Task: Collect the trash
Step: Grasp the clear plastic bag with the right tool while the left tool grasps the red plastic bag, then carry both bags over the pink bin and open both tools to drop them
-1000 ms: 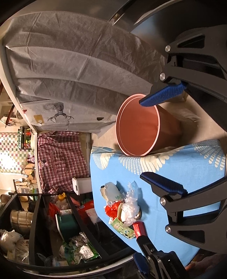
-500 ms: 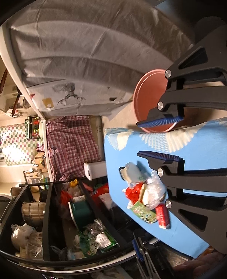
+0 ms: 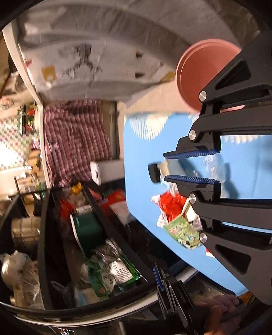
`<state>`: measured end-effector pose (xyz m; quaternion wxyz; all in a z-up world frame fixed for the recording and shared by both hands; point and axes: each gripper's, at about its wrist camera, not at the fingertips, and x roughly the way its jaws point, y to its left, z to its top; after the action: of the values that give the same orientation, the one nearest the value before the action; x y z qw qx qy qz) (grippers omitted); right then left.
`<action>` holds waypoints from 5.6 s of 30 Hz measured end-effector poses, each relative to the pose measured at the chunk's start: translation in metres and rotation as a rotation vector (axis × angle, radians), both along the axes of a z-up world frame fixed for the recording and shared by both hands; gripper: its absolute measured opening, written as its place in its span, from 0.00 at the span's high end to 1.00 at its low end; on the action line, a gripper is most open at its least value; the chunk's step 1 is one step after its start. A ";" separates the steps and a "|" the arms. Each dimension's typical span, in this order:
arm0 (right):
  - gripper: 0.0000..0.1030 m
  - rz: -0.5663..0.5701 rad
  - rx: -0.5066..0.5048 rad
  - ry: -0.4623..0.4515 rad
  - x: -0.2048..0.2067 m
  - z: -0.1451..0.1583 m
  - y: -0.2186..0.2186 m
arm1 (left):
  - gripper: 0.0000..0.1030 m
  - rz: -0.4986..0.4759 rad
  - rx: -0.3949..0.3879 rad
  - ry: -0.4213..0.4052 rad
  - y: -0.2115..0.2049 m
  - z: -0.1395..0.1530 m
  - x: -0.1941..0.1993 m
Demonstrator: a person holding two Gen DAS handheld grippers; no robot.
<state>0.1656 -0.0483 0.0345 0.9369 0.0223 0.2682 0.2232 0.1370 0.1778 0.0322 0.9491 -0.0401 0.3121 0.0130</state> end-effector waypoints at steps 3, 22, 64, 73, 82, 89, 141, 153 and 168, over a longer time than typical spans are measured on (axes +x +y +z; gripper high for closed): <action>0.82 0.045 0.006 0.033 0.006 -0.020 0.016 | 0.77 0.041 -0.040 0.060 0.023 -0.022 0.010; 0.55 0.187 -0.093 0.304 0.036 -0.115 0.078 | 0.77 -0.065 -0.077 0.147 0.028 -0.057 0.072; 0.72 0.110 -0.069 0.189 -0.002 -0.058 0.023 | 0.89 -0.134 -0.158 0.024 -0.024 -0.003 0.082; 0.72 0.032 -0.082 0.140 -0.008 -0.018 0.002 | 0.90 -0.145 -0.213 -0.027 -0.028 0.017 0.065; 0.72 -0.055 -0.096 0.099 -0.012 0.017 -0.044 | 0.90 -0.212 -0.239 -0.056 -0.055 0.032 0.057; 0.72 -0.115 -0.117 0.061 -0.010 0.032 -0.081 | 0.90 -0.224 -0.220 -0.044 -0.080 0.034 0.059; 0.72 -0.413 -0.091 0.156 0.080 -0.047 -0.201 | 0.90 -0.482 -0.128 0.123 -0.269 -0.033 0.112; 0.71 -0.418 -0.089 0.167 0.083 -0.053 -0.203 | 0.90 -0.495 -0.117 0.147 -0.282 -0.045 0.124; 0.46 -0.443 -0.101 0.166 0.085 -0.053 -0.204 | 0.70 -0.459 -0.110 0.150 -0.266 -0.039 0.123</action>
<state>0.2505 -0.2522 -0.0181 0.9377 0.0519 0.3436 -0.0041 0.2602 -0.0880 -0.0073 0.8977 -0.0186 0.3829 -0.2172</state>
